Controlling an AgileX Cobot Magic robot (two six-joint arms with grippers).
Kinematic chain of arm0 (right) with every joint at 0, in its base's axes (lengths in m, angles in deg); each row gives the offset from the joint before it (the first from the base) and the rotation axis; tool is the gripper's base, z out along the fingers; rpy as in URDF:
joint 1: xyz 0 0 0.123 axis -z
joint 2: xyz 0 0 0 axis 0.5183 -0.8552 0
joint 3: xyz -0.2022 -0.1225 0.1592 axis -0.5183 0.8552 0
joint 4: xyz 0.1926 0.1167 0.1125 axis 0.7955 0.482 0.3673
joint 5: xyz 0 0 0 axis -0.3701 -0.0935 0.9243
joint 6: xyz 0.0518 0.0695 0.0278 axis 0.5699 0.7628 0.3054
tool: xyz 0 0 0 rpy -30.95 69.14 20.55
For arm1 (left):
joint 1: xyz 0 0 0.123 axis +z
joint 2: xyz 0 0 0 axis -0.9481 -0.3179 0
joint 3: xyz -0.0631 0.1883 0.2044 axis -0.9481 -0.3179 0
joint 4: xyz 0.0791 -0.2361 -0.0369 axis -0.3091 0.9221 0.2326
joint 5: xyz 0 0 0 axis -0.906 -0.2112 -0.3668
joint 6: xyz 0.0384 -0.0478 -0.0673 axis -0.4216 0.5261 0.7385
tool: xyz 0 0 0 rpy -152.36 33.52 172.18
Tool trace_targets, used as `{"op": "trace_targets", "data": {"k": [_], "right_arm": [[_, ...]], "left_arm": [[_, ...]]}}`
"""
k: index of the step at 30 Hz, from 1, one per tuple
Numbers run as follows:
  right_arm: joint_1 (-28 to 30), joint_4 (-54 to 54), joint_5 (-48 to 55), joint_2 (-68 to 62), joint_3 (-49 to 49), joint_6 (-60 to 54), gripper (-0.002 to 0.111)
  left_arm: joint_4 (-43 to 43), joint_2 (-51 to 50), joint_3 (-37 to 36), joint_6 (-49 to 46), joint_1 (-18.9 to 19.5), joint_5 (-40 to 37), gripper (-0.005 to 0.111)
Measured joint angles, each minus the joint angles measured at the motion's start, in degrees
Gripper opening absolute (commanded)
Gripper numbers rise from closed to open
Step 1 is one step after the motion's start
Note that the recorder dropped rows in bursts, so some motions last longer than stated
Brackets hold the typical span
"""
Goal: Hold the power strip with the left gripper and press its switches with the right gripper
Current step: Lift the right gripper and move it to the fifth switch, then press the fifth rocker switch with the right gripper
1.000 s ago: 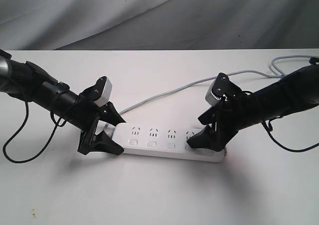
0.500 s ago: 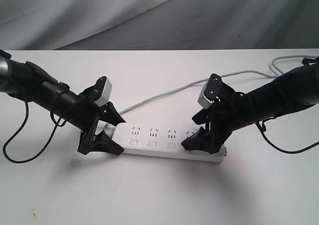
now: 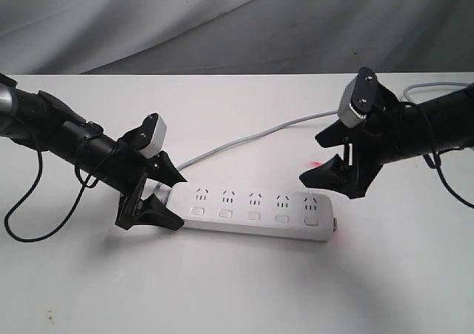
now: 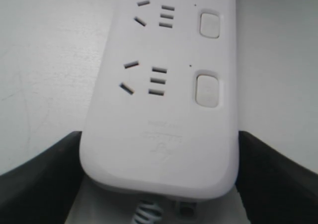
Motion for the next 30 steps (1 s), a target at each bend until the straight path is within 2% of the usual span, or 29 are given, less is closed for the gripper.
{"op": "trace_targets", "data": {"k": [8, 30], "right_arm": [[1.08, 2.02, -0.33, 0.0, 4.59, -4.09, 0.078], [1.21, 3.9, -3.77, -6.28, 4.72, -5.14, 0.078]], "left_arm": [[0.0, 0.0, 0.0, 0.0, 0.0, 0.0, 0.041], [0.0, 0.0, 0.0, 0.0, 0.0, 0.0, 0.041]]}}
